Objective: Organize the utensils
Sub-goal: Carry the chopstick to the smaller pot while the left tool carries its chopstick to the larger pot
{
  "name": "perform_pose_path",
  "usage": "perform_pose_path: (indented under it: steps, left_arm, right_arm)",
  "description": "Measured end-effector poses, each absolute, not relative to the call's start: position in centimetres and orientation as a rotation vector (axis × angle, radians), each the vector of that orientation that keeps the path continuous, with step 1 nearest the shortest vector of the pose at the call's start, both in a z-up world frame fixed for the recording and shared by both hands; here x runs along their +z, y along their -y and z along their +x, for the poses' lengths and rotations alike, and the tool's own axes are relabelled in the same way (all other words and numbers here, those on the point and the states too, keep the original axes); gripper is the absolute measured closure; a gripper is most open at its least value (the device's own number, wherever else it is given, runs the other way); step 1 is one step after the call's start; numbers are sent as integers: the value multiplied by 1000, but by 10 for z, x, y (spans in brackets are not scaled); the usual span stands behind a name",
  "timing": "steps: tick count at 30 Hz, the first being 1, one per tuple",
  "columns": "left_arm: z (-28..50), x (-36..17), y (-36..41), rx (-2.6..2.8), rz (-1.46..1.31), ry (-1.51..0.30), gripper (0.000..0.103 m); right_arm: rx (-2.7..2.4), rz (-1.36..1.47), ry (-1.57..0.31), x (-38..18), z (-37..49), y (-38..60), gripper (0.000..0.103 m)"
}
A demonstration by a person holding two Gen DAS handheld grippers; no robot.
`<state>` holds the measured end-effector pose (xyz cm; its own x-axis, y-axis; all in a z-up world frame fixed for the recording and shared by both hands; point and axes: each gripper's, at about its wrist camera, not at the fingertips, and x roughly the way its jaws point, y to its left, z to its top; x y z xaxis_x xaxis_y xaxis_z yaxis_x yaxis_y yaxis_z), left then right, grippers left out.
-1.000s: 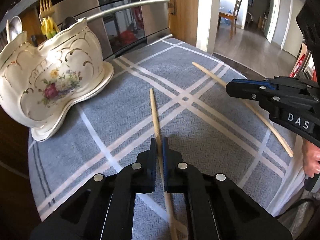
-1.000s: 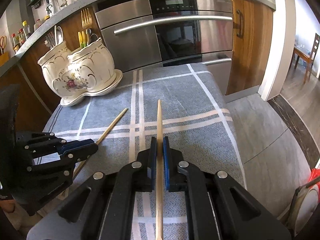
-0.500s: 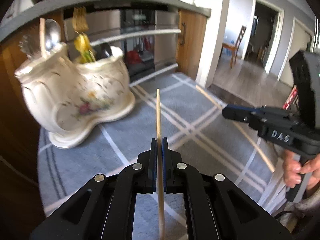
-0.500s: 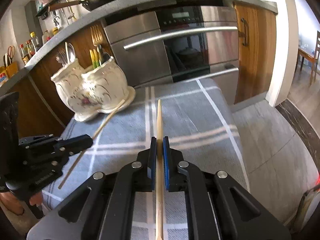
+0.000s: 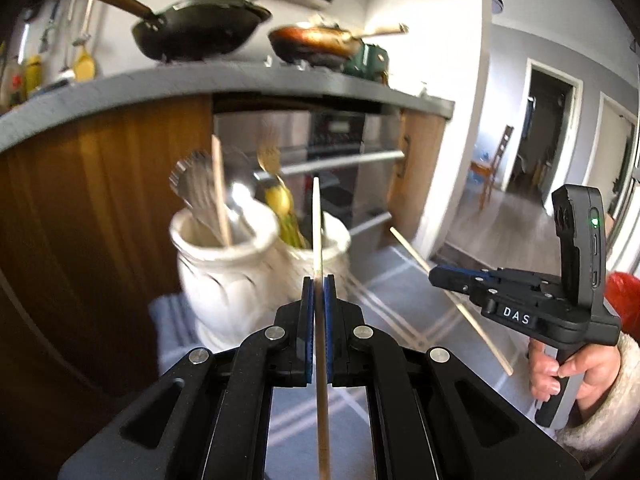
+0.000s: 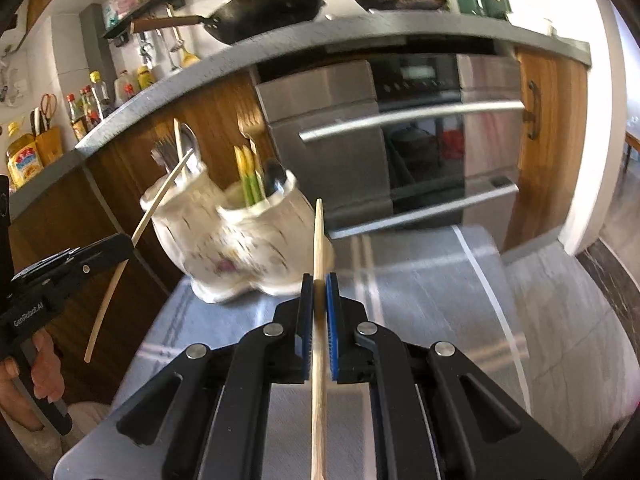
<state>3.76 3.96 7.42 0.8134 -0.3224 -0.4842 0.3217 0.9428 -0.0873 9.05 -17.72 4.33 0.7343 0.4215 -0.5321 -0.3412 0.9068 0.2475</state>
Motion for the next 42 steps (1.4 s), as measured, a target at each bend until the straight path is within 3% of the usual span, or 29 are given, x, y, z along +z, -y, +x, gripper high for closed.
perform_pose_path:
  steps: [17,42]
  left_arm:
    - [114,124,-96,-341,-180,-313,98]
    - [150,97,-93,-344,-171,-202,98]
  right_arm:
    - [468,290,-316,106,175,146,97]
    - [492,357,-204,71,223,123,97]
